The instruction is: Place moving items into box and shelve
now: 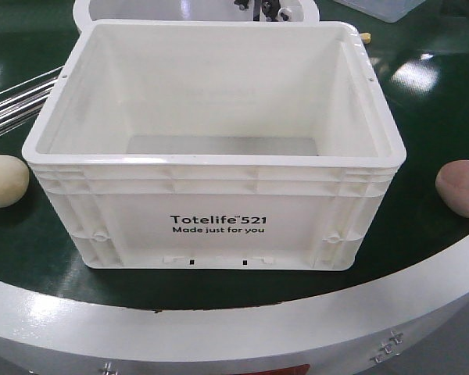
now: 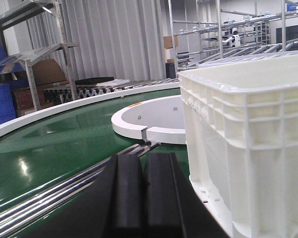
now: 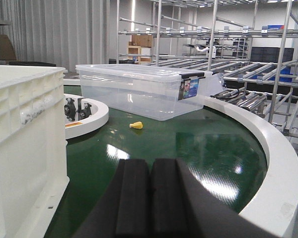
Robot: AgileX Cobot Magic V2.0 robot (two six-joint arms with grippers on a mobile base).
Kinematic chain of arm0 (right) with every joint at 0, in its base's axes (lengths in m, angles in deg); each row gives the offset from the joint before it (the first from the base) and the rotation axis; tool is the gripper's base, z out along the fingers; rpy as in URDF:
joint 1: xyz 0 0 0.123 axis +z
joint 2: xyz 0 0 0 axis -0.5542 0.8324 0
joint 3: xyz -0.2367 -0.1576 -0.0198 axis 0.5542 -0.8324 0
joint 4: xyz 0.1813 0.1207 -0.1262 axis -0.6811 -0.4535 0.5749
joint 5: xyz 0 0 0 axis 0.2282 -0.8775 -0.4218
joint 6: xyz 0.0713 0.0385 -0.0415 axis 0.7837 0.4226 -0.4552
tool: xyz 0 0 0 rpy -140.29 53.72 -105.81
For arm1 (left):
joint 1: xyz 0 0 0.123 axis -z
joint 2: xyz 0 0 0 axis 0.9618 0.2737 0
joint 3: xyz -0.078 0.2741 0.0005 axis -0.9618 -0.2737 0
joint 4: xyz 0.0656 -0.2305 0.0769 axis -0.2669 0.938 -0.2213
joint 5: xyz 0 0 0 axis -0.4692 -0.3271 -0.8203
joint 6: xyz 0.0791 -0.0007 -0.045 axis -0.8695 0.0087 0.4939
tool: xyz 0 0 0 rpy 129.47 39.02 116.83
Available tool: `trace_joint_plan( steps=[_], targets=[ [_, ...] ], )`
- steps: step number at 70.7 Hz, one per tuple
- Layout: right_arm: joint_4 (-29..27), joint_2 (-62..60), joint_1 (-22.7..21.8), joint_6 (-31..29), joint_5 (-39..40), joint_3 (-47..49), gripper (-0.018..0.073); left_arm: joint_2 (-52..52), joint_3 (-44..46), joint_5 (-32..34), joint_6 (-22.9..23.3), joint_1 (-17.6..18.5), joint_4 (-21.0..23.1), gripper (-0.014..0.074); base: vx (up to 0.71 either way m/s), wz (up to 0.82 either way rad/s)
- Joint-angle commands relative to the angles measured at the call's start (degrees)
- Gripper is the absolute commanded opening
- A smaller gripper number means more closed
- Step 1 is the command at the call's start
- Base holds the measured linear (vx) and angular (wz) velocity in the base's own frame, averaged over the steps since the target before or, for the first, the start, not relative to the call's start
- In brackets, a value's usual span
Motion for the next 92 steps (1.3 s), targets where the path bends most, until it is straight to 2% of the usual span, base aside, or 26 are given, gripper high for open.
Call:
trace_joint_plan(
  steps=[1,30,38,44,50,58,71,84,92],
  targets=[
    [0.4,-0.6,-0.1,0.0,4.7,0.2,-0.0006,0.4,-1.8,4.5,0.5,0.4,0.5,0.0101,0.0,0.0],
    [0.4,-0.6,-0.1,0.0,4.8,0.2,-0.0006,0.4,-1.8,4.5,0.5,0.4,0.5,0.0101,0.0,0.0],
    [0.5,-0.6,-0.1,-0.1,7.7,0.3,-0.0006,0.4,-1.2,4.7,1.3,0.4,0.6,0.0101,0.0,0.0],
    [0.6,-0.5,-0.1,-2.4,9.2,2.1,-0.0006,0.9,0.1,4.6,3.1,0.4,0.5,0.0101,0.0,0.0],
    [0.5,0.5,-0.1,-5.5,7.4,6.0,-0.0006,3.1,2.9,4.1,2.2,0.4,0.5,0.0101,0.0,0.0],
    [0.2,6.4,-0.1,-6.0,3.1,13.0,-0.0006,9.9,8.5,4.6,-1.6,0.4,0.5,0.0101,0.0,0.0],
    [0.1,22.1,-0.1,-5.6,2.7,24.7,-0.0006,27.2,20.4,7.3,-1.9,0.4,0.6,0.0101,0.0,0.0],
    [0.2,37.4,-0.1,-5.6,2.8,35.7,-0.0006,42.7,31.3,8.1,2.7,0.4,0.7,0.0101,0.0,0.0],
    [0.2,42.4,-0.1,-5.6,3.1,39.6,-0.0006,48.2,34.8,9.5,3.3,0.4,0.5,0.0101,0.0,0.0]
  ],
)
